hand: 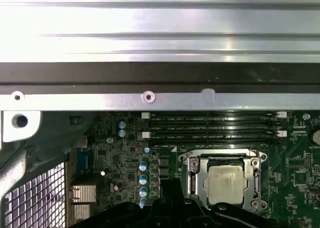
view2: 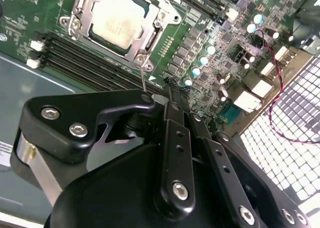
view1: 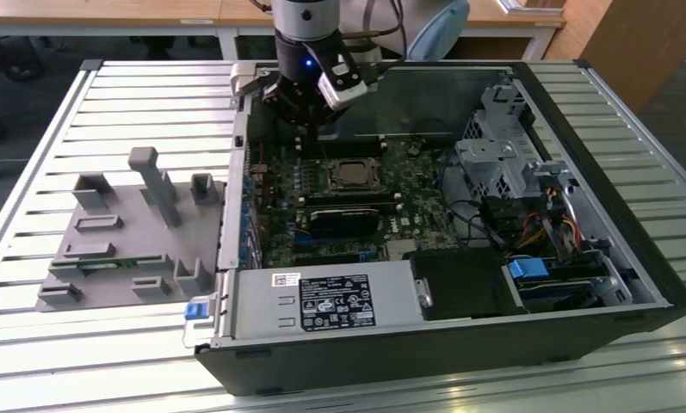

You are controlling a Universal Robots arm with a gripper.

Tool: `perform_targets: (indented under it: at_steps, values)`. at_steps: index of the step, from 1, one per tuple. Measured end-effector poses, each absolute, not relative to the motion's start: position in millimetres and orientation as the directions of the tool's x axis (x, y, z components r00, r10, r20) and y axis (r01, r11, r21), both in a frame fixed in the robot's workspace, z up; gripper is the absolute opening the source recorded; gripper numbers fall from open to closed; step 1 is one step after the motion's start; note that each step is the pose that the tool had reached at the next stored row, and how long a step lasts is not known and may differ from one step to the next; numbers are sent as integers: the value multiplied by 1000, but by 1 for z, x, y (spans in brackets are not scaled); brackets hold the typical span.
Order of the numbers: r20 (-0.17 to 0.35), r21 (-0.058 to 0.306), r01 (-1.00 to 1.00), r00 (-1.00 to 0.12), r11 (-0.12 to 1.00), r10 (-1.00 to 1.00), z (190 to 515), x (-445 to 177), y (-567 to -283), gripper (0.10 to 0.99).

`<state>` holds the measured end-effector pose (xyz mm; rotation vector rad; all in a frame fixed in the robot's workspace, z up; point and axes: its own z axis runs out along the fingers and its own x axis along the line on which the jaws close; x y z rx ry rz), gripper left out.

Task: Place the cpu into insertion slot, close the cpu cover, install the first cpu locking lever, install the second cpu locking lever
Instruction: 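Install the first cpu locking lever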

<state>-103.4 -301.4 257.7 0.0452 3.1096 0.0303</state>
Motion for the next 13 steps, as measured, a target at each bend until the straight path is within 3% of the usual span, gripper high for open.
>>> perform_targets:
  at_steps: [13]
  values:
    - [-31, 20, 29, -999, 999, 29, 255, -106, -288, 106]
